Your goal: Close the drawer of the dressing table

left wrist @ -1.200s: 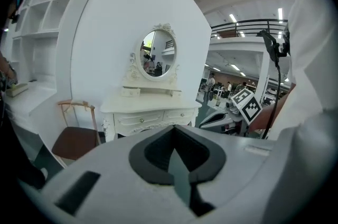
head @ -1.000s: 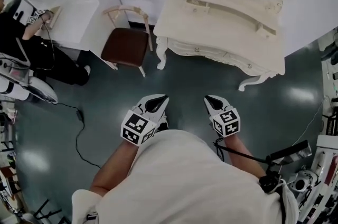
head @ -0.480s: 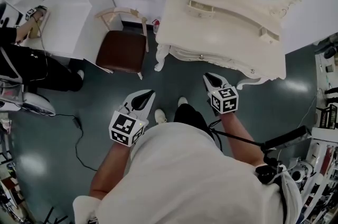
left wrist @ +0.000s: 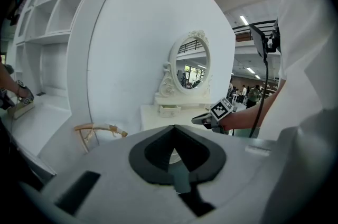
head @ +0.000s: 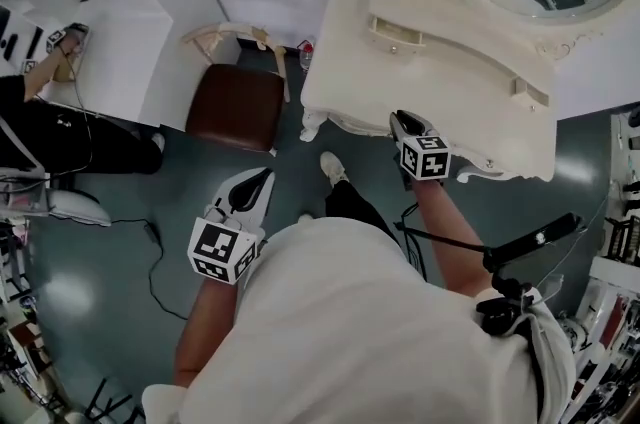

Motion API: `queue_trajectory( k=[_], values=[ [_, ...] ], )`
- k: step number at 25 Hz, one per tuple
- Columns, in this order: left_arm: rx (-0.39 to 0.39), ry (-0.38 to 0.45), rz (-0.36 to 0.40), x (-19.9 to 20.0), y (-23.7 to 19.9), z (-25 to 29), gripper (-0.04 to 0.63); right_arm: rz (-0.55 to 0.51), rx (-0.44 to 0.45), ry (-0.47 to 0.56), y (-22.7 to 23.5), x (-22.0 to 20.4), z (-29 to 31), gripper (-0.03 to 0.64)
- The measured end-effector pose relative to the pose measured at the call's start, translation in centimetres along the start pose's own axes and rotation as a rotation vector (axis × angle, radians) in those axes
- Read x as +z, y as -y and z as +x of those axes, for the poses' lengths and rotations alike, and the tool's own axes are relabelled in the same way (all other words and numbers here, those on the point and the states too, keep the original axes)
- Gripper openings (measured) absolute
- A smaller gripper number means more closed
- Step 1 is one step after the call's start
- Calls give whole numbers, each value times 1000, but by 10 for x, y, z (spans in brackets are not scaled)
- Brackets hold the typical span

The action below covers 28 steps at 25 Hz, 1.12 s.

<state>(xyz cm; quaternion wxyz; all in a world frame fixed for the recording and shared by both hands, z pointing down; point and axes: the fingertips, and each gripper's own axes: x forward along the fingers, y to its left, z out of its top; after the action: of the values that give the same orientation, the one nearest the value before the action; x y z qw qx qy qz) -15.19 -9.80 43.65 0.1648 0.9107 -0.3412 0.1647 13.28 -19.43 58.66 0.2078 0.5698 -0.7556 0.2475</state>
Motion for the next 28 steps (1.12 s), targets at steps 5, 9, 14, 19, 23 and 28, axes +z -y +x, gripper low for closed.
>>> queue_trajectory(
  k=[5,9,14,19,23,28],
  values=[
    [34,-7,-2,37,-29,41,3,53,-8,-23,47,30,59,84],
    [60,-13,-17,60,-42,72,3,93,-4,-39,75,44,96,100],
    [78,-33,-21,74,-55,101,3,134,-6,-58,101,56,138,129],
    [109,-53,-39,76,-66,118,3,180,-6,-77,120,58,165,156],
    [127,-58,-49,81,-72,129,3,221,-3,-89,129,58,179,155],
    [143,-63,-58,84,-76,142,3,236,16,-98,133,60,190,132]
  ],
)
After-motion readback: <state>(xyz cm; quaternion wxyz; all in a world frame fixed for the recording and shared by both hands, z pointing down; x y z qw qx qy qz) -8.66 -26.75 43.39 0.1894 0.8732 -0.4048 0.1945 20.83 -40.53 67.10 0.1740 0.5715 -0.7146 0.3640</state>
